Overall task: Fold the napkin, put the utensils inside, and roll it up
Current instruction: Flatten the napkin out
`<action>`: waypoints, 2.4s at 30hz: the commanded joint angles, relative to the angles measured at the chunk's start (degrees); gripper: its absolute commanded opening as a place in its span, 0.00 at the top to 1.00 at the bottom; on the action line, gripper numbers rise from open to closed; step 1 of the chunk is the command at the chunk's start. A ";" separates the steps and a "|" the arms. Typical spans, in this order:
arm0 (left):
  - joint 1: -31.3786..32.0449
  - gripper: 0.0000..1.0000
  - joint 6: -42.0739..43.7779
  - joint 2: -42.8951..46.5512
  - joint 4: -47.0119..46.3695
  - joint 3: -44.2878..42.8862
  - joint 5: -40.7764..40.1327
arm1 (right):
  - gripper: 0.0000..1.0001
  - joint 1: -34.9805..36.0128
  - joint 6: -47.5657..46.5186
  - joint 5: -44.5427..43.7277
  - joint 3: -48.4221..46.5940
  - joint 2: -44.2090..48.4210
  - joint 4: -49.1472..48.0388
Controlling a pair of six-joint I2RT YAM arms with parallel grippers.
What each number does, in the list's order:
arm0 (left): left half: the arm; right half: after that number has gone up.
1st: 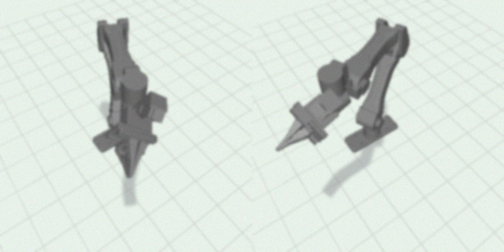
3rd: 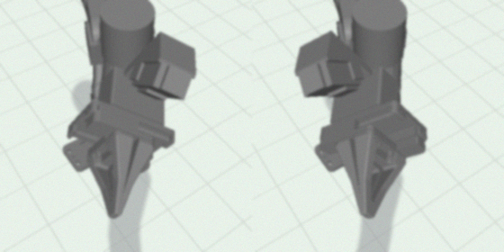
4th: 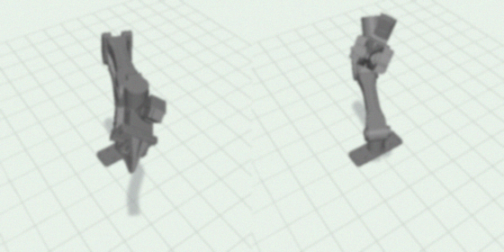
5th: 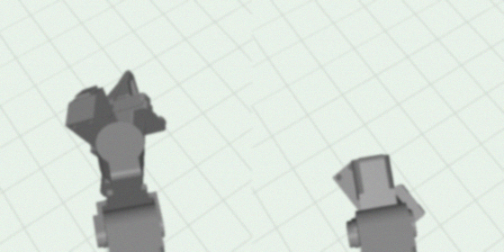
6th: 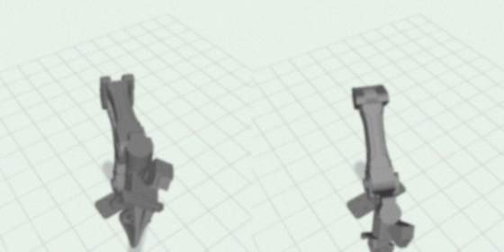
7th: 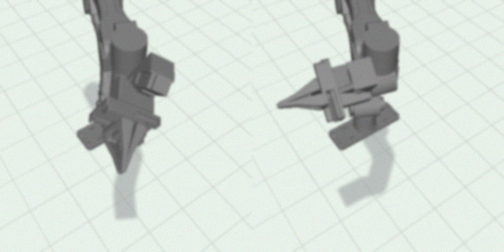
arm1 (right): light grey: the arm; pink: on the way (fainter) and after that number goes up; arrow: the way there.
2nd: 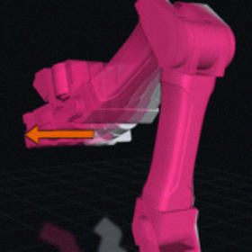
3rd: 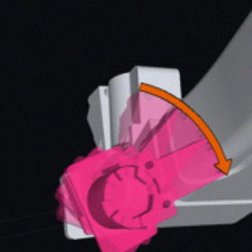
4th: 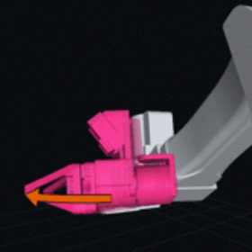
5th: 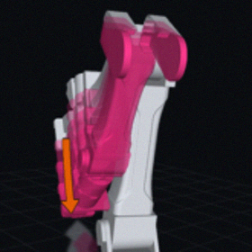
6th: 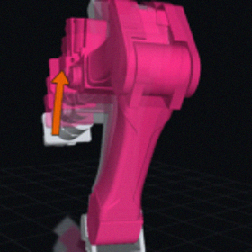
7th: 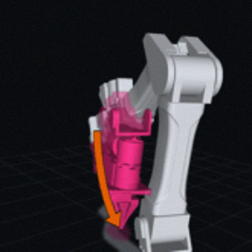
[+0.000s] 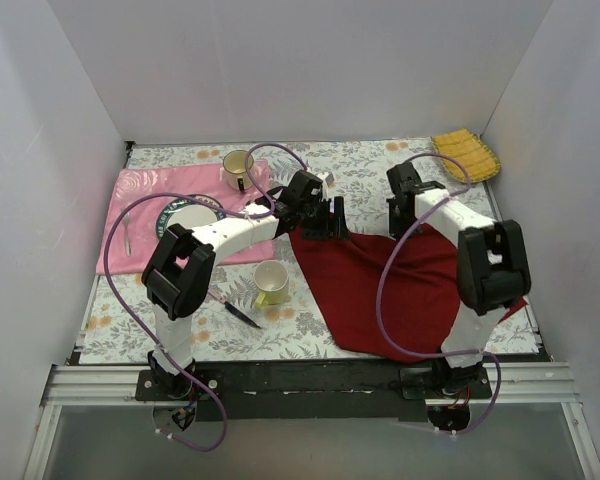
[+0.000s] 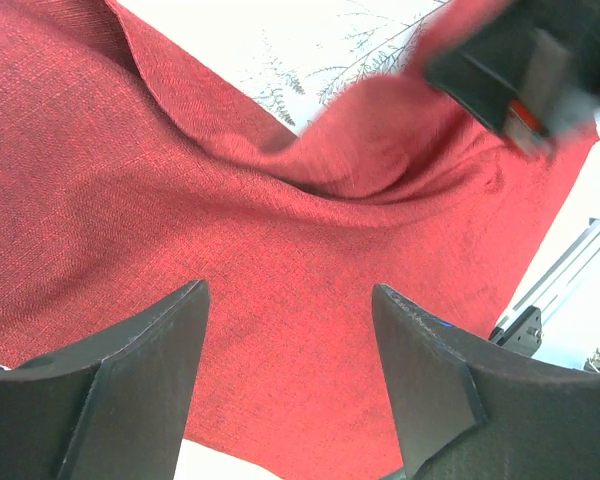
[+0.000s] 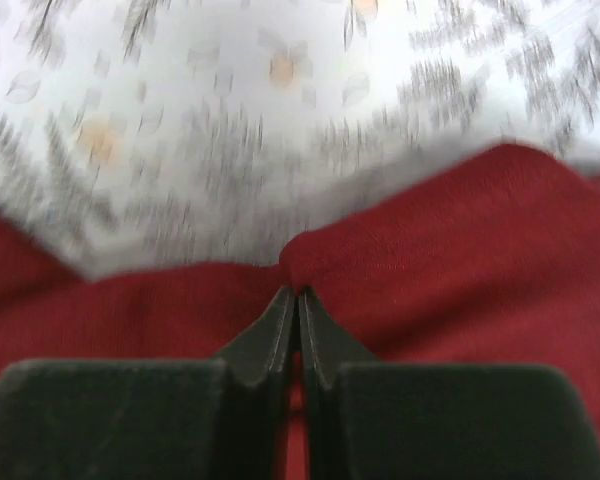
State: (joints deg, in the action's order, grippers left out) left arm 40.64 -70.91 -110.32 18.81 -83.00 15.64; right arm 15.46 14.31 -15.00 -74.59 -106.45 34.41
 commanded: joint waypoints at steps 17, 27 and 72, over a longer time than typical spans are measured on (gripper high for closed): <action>0.14 0.34 -0.01 3.01 -0.79 -0.93 -0.52 | 0.33 4.22 6.28 -1.86 20.90 34.07 3.46; 0.14 0.32 1.57 5.29 1.05 -0.58 -2.10 | 0.35 2.12 4.67 -7.67 16.31 21.46 3.03; 0.14 0.31 1.39 5.82 1.58 -1.99 1.41 | 0.56 -6.59 2.04 -0.37 18.25 17.78 -5.76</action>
State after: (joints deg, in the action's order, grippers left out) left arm 40.64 -70.30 -108.40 19.70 -82.56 15.88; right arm 9.37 15.66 -9.15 -53.82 -88.97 28.12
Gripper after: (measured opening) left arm 0.693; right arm 0.331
